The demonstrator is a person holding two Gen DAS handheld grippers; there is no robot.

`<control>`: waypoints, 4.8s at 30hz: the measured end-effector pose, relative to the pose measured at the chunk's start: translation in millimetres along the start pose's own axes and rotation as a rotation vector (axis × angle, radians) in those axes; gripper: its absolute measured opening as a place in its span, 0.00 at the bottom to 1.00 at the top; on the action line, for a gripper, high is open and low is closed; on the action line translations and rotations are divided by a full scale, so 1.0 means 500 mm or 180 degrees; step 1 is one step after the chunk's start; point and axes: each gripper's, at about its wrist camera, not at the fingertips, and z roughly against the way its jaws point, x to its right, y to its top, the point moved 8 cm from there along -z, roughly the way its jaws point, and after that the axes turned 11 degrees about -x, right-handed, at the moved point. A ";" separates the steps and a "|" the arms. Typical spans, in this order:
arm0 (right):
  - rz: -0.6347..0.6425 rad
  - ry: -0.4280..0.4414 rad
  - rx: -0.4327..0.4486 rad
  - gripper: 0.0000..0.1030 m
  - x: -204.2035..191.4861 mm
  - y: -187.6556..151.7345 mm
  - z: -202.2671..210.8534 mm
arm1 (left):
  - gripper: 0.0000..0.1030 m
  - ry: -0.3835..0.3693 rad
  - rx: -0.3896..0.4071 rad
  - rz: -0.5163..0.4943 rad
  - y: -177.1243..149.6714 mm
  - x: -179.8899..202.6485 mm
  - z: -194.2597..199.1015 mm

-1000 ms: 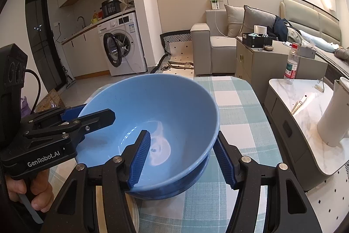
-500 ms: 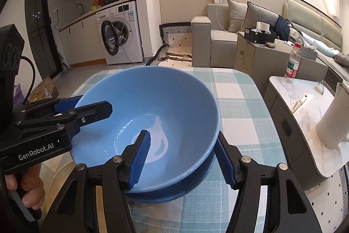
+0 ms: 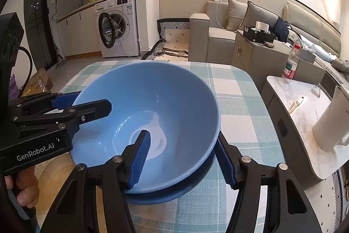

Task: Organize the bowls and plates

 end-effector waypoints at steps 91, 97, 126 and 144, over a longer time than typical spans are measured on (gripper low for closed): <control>-0.0622 0.0619 -0.0143 0.97 0.112 -0.047 -0.036 | 0.95 0.0077 -0.0447 0.0392 -0.044 -0.065 -0.068; -0.0620 0.0691 -0.0153 0.93 0.104 -0.047 -0.040 | 0.93 0.0007 -0.0493 0.0371 -0.046 -0.057 -0.075; -0.0322 0.0875 -0.0127 0.61 0.029 -0.038 -0.031 | 0.36 -0.0082 -0.0468 0.0242 -0.050 -0.020 -0.069; -0.0249 0.0904 0.0116 0.61 0.022 -0.022 0.039 | 0.36 0.0002 -0.0309 0.0208 -0.036 -0.012 -0.014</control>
